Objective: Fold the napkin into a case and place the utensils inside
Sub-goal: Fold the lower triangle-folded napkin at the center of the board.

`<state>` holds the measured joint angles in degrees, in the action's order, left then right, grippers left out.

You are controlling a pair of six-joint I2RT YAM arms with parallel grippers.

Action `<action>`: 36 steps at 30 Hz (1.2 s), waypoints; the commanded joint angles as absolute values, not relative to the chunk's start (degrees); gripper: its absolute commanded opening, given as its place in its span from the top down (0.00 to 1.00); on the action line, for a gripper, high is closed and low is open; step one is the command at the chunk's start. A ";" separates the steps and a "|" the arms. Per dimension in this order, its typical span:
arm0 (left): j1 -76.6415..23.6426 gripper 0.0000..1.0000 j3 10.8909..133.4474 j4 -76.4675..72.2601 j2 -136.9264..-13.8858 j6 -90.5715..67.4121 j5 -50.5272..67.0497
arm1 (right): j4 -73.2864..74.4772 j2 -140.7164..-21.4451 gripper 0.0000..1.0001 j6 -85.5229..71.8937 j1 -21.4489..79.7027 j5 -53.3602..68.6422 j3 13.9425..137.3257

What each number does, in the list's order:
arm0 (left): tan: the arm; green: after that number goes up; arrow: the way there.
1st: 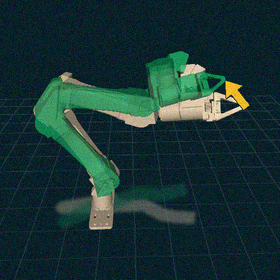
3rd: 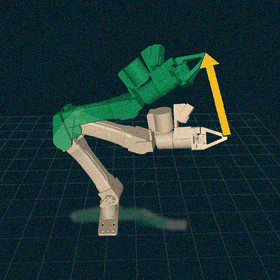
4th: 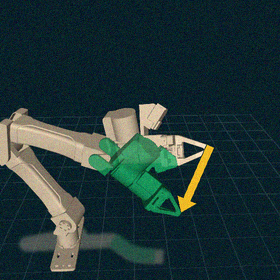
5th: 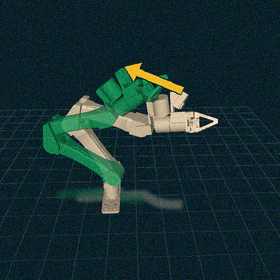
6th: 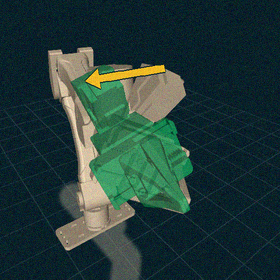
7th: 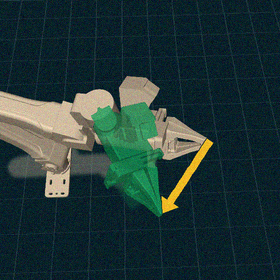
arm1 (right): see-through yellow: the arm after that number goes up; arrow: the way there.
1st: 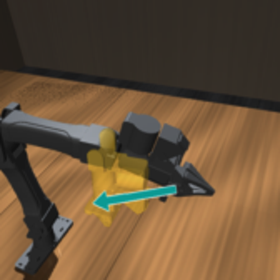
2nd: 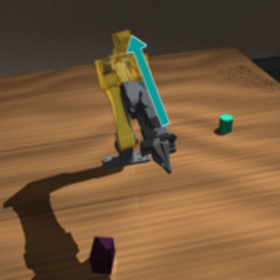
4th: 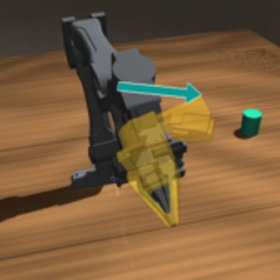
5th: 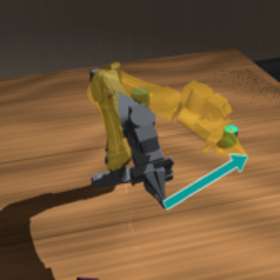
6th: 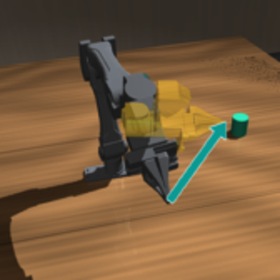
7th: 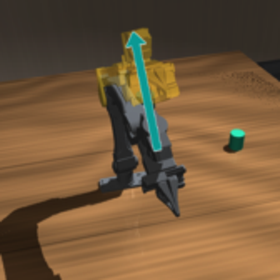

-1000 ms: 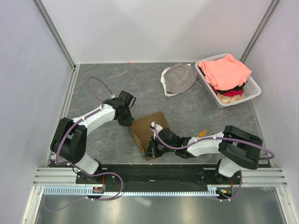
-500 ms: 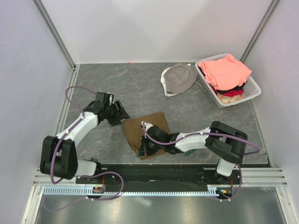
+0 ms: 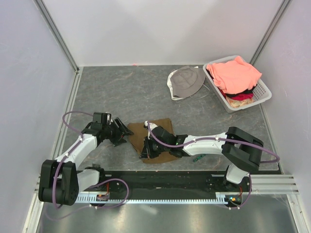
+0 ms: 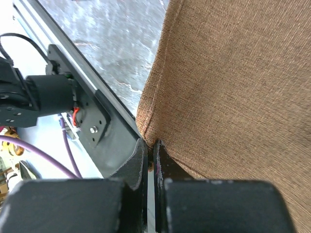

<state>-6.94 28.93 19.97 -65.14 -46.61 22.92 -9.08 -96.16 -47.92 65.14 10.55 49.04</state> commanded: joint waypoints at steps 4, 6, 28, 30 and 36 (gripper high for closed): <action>-5.36 0.30 27.60 13.01 -67.59 -52.12 25.76 | -8.44 -93.52 1.00 -47.11 65.48 9.67 51.42; -5.27 0.30 27.68 12.22 -69.07 -52.47 25.92 | -8.70 -93.43 1.00 -47.11 65.48 9.93 51.33; -5.19 0.90 28.92 3.78 -78.32 -51.51 25.67 | -7.66 -96.32 0.98 -42.81 65.30 13.88 53.35; -5.27 0.92 28.48 5.09 -75.42 -50.46 23.74 | -6.95 -96.77 0.81 -41.14 64.34 14.32 53.61; -5.19 0.98 27.34 8.35 -73.21 -46.06 22.24 | -1.68 -97.99 0.38 -37.02 59.16 15.91 58.96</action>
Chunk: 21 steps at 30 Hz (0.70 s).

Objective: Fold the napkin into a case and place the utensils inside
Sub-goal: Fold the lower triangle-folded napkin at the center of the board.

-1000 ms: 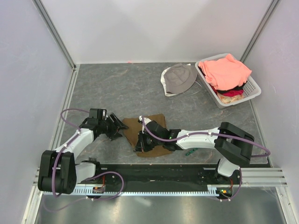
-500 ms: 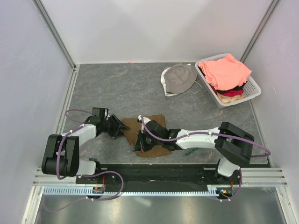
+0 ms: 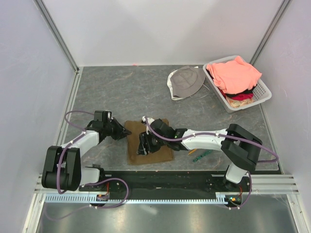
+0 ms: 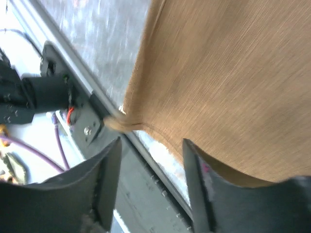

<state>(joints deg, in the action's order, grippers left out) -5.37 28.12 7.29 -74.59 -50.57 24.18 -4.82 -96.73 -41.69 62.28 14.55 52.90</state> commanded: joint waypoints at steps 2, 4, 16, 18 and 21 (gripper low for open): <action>-5.27 0.98 26.28 8.44 -72.78 -45.70 22.41 | -0.09 -99.74 0.34 -36.13 56.79 16.08 62.21; -5.27 0.98 25.84 9.14 -71.90 -45.09 22.15 | 1.30 -102.29 0.32 -35.42 54.94 16.70 65.37; -5.27 0.98 28.56 13.54 -68.20 -43.33 21.18 | 2.64 -117.32 0.85 -35.16 48.87 17.84 79.88; -5.27 0.98 28.65 13.62 -68.12 -43.33 21.27 | 2.55 -118.47 0.90 -35.16 48.96 17.58 80.51; -5.27 0.98 28.74 13.80 -67.77 -43.50 21.44 | 2.20 -120.49 0.94 -35.33 48.87 17.49 81.12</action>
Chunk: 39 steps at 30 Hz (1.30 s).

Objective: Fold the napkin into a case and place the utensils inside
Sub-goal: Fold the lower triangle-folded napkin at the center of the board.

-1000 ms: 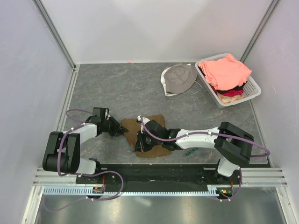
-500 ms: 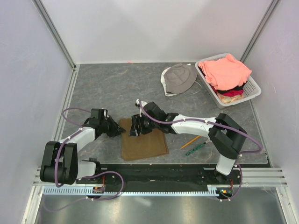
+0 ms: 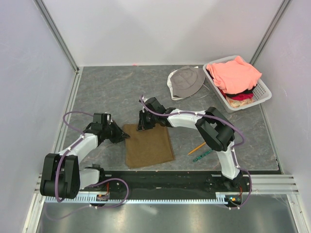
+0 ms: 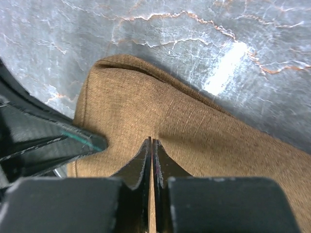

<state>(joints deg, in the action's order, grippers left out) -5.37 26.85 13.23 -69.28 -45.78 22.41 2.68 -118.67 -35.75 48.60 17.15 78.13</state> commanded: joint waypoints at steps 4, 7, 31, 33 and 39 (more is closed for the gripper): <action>-5.45 0.98 29.27 14.59 -66.71 -43.68 21.53 | 1.14 -122.95 0.98 -35.16 48.69 16.79 81.38; -5.71 0.98 30.41 16.34 -65.48 -43.24 21.62 | 0.88 -124.45 1.00 -35.16 48.52 16.61 81.30; -25.31 0.98 41.84 16.96 -76.90 -51.59 10.37 | -3.96 -121.03 0.99 -40.08 45.18 25.22 77.61; -25.31 0.98 41.84 16.96 -76.47 -51.68 10.11 | -2.73 -119.62 0.98 -39.20 44.83 24.79 77.17; -25.31 0.98 42.19 19.07 -74.71 -50.80 8.44 | 2.89 -115.32 0.88 -34.55 44.56 21.19 75.06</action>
<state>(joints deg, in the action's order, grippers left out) -24.99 39.81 17.78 -76.55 -49.93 10.72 -0.75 -120.99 -38.35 44.60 23.33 76.51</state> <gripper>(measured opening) 0.079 0.095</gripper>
